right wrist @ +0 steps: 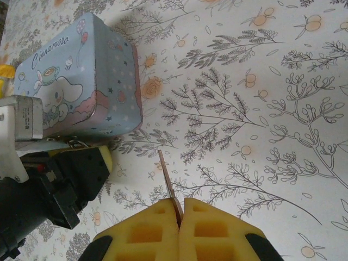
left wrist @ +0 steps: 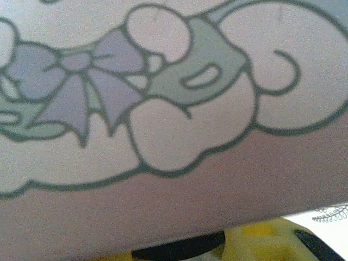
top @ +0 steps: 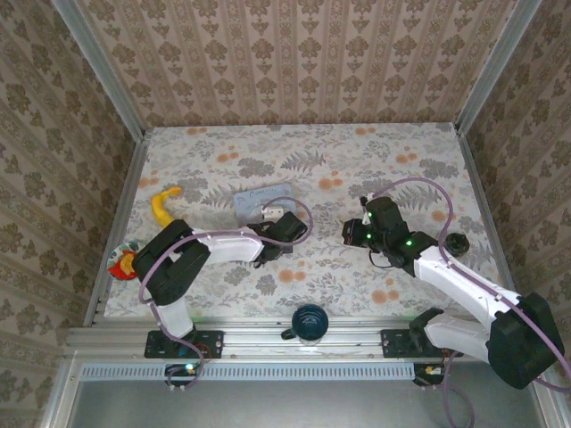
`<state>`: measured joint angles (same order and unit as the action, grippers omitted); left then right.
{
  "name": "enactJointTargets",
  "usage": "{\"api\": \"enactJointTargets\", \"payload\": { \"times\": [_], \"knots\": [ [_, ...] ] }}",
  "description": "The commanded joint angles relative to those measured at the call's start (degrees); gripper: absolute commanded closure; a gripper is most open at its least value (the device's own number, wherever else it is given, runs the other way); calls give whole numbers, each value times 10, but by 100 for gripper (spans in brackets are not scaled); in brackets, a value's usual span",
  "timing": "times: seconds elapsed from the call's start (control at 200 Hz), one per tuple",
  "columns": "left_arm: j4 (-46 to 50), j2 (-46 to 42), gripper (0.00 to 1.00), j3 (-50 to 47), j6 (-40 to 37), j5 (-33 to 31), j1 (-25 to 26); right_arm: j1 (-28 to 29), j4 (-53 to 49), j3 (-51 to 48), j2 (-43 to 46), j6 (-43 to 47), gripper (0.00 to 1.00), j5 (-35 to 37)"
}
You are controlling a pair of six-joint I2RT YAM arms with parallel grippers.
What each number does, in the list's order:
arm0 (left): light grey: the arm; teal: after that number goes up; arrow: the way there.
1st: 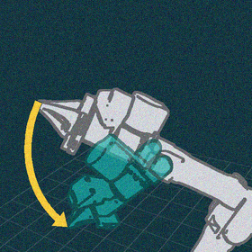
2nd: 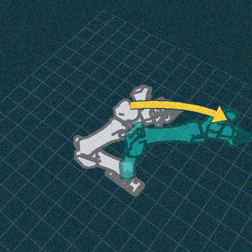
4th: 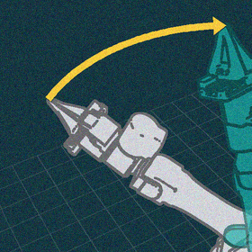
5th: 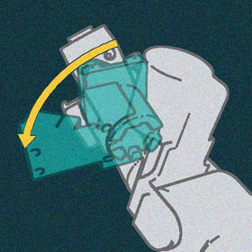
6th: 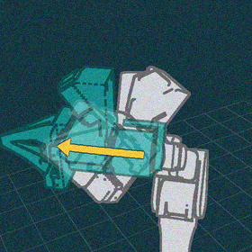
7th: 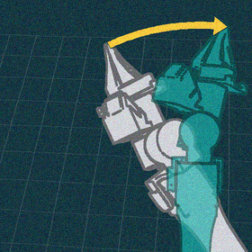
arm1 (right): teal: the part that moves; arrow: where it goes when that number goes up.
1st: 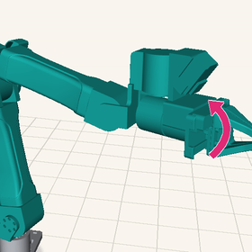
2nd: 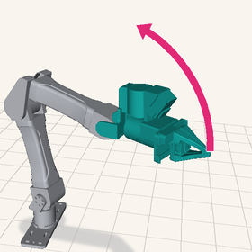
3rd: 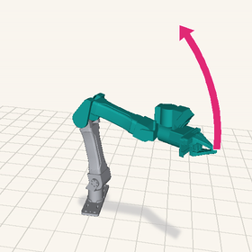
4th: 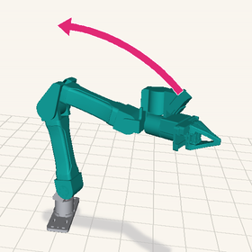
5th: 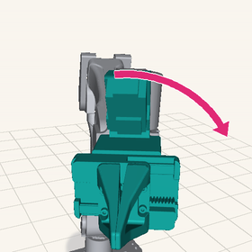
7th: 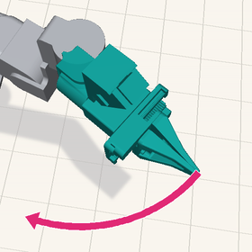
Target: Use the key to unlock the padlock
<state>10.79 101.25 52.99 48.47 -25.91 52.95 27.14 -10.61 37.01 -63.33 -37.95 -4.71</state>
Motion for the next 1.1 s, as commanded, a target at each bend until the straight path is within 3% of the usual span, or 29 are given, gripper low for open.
{"api": "enactJointTargets", "payload": {
  "times": [0.0, 0.05, 0.17, 0.25, 0.615, 1.095],
  "knots": [
    [15, -21, 62, -5, 27, -29, 2, -2, -10, -4, 15, -10, 100, 12],
    [20, -26, 46, -4, 26, -34, 2, -2, -10, -4, 14, -9, 100, 12],
    [38, -33, 25, 4, 25, -46, 2, -2, -6, -4, 9, -11, 100, 13],
    [52, -33, 0, 12, 25, -52, 4, -2, -1, -3, 3, -11, 100, 12],
    [114, -11, 3, 59, 37, -72, 6, -2, 1, 15, -36, -1, 100, 13],
    [143, 0, 8, 71, 81, -44, -10, -3, -13, 24, -50, 10, 100, 24]
  ]
}}
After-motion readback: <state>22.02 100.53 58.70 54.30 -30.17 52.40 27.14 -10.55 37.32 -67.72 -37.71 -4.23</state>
